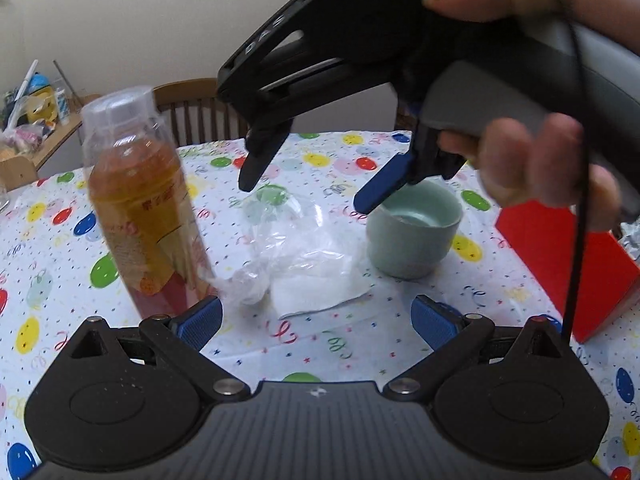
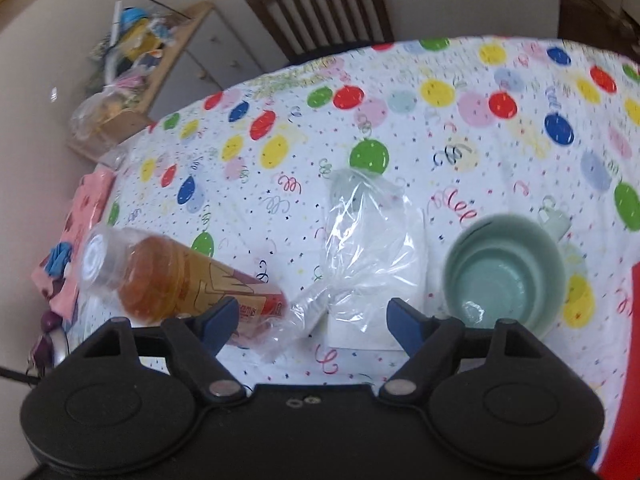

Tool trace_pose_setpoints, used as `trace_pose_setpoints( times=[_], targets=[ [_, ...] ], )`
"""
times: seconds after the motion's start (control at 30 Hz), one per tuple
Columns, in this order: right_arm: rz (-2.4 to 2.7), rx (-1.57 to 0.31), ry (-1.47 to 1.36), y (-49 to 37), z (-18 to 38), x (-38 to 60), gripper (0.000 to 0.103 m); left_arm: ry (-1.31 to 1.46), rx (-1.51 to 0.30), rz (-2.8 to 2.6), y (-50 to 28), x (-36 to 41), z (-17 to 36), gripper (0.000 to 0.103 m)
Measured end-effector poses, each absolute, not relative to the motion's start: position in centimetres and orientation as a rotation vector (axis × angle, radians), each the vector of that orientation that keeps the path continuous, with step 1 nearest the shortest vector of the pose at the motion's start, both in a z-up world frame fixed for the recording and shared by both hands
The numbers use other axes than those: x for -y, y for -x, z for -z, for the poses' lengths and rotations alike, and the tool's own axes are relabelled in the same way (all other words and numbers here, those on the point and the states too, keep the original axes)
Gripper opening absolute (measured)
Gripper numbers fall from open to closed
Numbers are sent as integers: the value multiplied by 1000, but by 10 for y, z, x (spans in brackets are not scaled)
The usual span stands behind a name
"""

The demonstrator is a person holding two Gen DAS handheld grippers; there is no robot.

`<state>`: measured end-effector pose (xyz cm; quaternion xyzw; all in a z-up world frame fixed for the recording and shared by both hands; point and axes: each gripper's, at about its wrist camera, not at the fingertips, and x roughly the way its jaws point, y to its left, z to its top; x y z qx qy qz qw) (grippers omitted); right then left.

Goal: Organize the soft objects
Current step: 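Move both tools over the table toward the tissue and clear plastic bag, then grasp the clear plastic bag with the right tool while the left tool grasps the white tissue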

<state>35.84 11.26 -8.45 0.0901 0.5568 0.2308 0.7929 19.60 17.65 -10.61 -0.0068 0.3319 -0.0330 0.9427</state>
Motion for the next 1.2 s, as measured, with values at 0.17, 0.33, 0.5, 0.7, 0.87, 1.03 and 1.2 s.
trace_pose_setpoints(
  times=[0.17,0.33,0.5,0.7,0.87,1.03,1.2],
  targets=[
    [-475,-1256,-190,-370,102,-137,77,52,-694,24,-195,-194,119,101],
    [-434,-1307,-185,-381,121,-150,66,76,-711,-23,-197,-211,135,101],
    [-379,-1353,-217,-392,139,-146,58,65,-724,-49,-200,-214,149,101],
    [-366,-1372,-131,-394,148,-161,53,58,-721,-58,-202,-214,154,101],
    [-373,-1364,-63,-394,153,-168,46,42,-719,-55,-205,-211,154,100],
    [-419,-1341,-14,-390,151,-175,33,30,-715,-47,-207,-207,155,100],
    [-464,-1324,2,-387,148,-177,24,21,-723,-37,-211,-205,157,94]
  ],
)
